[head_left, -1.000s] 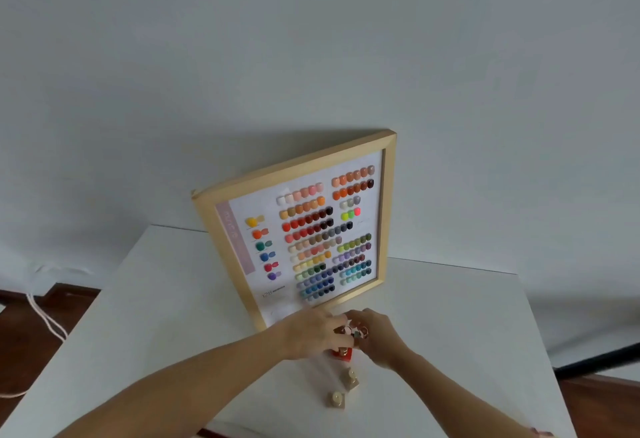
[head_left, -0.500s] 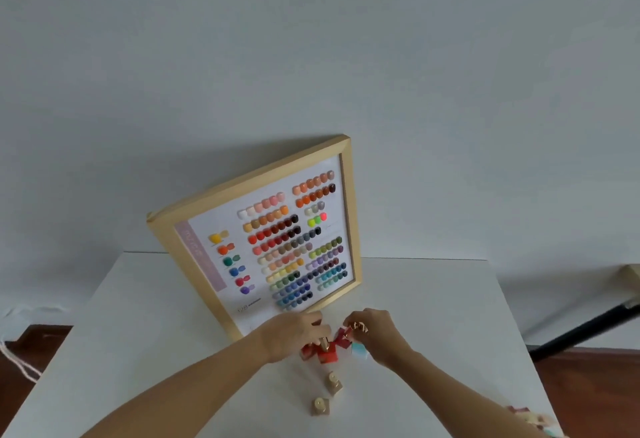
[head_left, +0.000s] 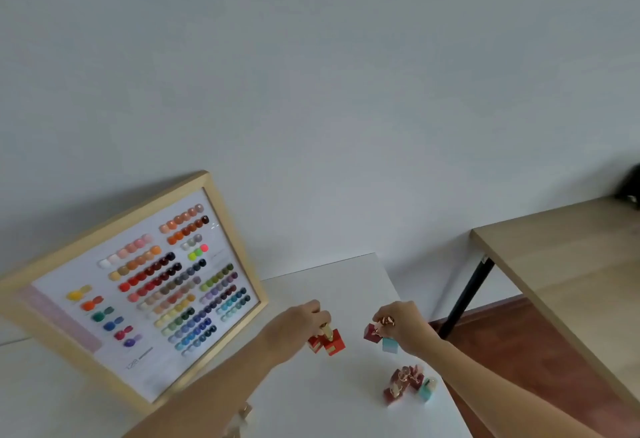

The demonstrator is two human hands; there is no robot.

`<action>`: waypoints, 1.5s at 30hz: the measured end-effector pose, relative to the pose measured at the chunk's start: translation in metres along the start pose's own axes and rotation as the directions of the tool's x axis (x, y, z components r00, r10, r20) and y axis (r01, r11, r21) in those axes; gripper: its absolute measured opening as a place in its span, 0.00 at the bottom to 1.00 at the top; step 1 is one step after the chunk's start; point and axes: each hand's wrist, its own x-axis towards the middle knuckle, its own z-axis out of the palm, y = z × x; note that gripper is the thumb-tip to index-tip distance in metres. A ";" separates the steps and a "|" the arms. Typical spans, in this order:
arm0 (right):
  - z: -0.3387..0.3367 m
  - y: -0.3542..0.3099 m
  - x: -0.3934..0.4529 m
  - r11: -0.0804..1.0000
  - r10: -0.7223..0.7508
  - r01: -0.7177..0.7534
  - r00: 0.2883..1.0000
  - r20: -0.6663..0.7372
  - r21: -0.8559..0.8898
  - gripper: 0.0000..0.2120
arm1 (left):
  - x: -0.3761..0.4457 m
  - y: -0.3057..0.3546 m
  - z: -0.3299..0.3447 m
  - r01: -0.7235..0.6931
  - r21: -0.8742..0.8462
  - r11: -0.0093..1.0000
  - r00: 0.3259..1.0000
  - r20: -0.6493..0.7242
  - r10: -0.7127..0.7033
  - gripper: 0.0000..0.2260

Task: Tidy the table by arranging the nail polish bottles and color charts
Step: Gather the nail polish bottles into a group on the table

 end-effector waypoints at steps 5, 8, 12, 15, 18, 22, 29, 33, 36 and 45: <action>-0.008 0.045 -0.024 0.998 0.069 -0.069 0.998 0.006 0.003 0.11 | 0.046 0.054 0.020 -0.002 -0.042 0.999 1.000 0.024 0.003 0.09; -0.006 0.062 -0.031 0.995 0.099 -0.099 0.995 0.001 0.024 0.12 | 0.061 0.078 0.034 0.008 -0.060 0.998 0.999 0.044 -0.006 0.08; 0.000 0.073 -0.032 0.997 0.077 -0.077 0.997 0.022 0.011 0.12 | 0.072 0.100 0.051 0.060 -0.079 0.995 0.995 0.079 -0.054 0.09; 0.004 0.078 -0.030 0.998 0.067 -0.068 0.997 0.027 0.007 0.13 | 0.077 0.110 0.056 0.106 -0.099 0.989 0.991 0.092 -0.097 0.07; 0.007 0.082 -0.029 0.998 0.056 -0.056 0.998 0.041 0.000 0.13 | 0.079 0.117 0.060 0.150 -0.127 0.981 0.986 0.097 -0.138 0.08; 0.012 0.087 -0.029 0.998 0.057 -0.056 0.996 0.068 -0.012 0.13 | 0.079 0.122 0.062 0.197 -0.224 0.954 0.980 0.075 -0.185 0.09; 0.013 0.089 -0.031 0.996 0.060 -0.066 0.995 0.085 0.067 0.13 | 0.075 0.128 0.064 0.284 -0.369 0.885 0.959 0.089 -0.271 0.11; 0.011 0.089 -0.036 0.991 0.073 -0.085 0.991 0.108 0.102 0.16 | 0.070 0.125 0.055 0.314 -0.408 0.857 0.949 0.162 -0.271 0.21; 0.009 0.089 -0.040 0.987 0.084 -0.099 0.989 0.118 0.129 0.16 | 0.061 0.112 0.038 0.301 -0.421 0.856 0.950 0.209 -0.232 0.28; 0.007 0.042 -0.022 0.993 -0.084 0.101 0.966 -0.245 0.057 0.15 | -0.033 0.011 -0.049 0.382 -0.323 0.866 0.915 0.264 -0.305 0.14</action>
